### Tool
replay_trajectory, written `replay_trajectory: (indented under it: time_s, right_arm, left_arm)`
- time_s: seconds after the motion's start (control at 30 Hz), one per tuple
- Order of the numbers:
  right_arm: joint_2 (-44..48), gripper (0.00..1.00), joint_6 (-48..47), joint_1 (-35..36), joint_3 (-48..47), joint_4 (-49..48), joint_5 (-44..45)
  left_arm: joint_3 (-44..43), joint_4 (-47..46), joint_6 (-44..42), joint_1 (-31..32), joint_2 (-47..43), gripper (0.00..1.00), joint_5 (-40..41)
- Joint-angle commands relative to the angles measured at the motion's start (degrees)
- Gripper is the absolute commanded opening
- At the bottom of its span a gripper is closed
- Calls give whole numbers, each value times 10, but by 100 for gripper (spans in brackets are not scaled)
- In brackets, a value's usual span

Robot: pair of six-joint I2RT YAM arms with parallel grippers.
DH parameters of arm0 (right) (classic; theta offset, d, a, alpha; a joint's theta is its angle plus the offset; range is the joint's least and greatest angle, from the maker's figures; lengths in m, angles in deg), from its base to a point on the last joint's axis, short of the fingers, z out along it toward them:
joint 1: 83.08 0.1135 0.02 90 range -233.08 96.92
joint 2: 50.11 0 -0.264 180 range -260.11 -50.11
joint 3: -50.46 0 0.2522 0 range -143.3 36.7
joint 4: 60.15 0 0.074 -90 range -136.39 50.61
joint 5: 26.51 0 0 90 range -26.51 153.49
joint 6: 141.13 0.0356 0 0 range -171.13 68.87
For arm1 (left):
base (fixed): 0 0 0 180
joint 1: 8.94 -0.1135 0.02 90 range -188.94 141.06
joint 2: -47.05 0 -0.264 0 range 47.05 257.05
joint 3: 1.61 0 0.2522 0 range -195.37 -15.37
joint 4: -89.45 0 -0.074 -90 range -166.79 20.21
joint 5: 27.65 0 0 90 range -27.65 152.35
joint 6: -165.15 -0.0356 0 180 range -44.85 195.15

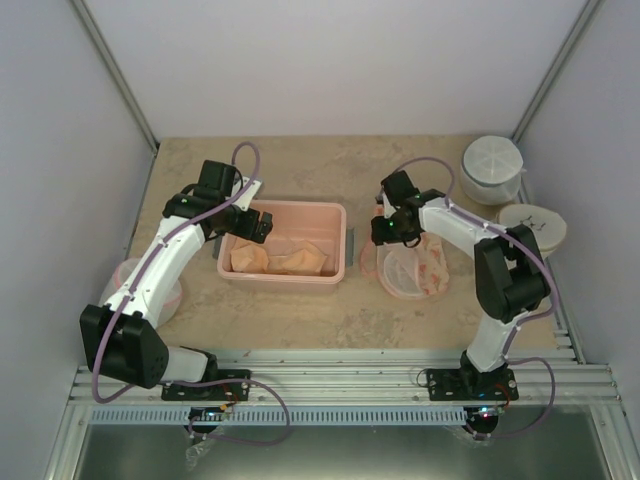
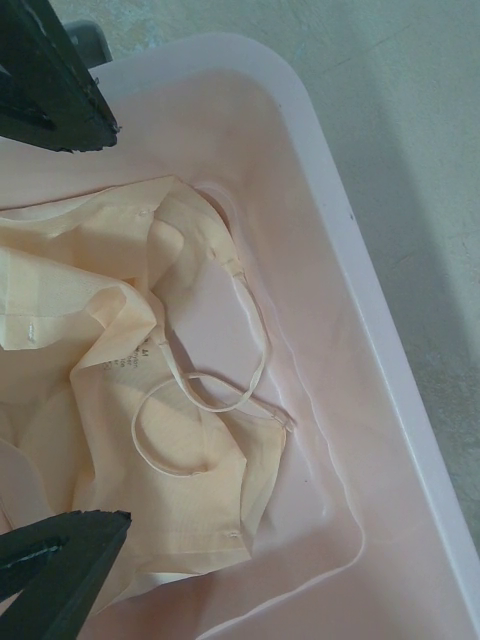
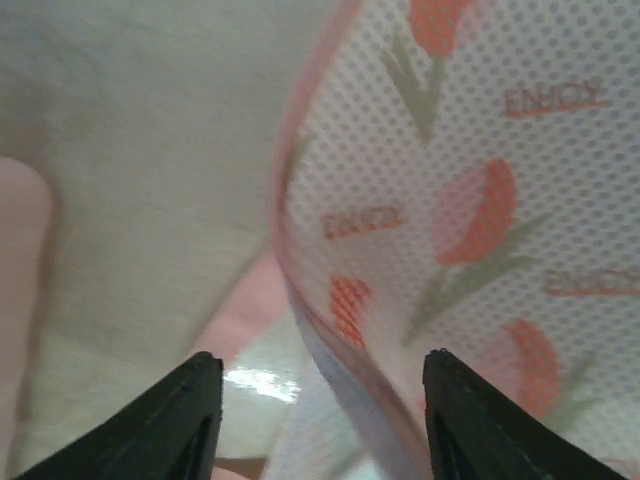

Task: Unzip the laundry bag and remove the bra

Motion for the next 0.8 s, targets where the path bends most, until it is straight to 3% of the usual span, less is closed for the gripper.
replay_trajectory:
  time_s: [0.0, 0.17, 0.4, 0.43, 0.47, 0.5, 0.77]
  right_arm:
    - [53, 60, 0, -2, -6, -33, -89]
    - [119, 73, 0, -15, -13, -23, -104]
    - [181, 75, -20, -48, -3, 5, -91]
    - [194, 79, -26, -56, 3, 3, -90]
    - [209, 89, -32, -63, 10, -3, -92]
    - [225, 97, -39, -71, 17, -13, -95]
    - [430, 98, -81, -126, 146, -206, -116]
  left_arm:
    - [1, -5, -1, -4, -3, 99, -11]
    - [0, -4, -1, -5, -3, 99, -11]
    - [-2, -4, -1, -5, -3, 99, -10]
    - [-3, -4, -1, -5, -5, 99, -10]
    - [-2, -3, -1, -5, -6, 99, -9]
    - [-2, -3, -1, -4, -7, 99, -8]
    - [-5, -11, 28, -48, -42, 99, -17]
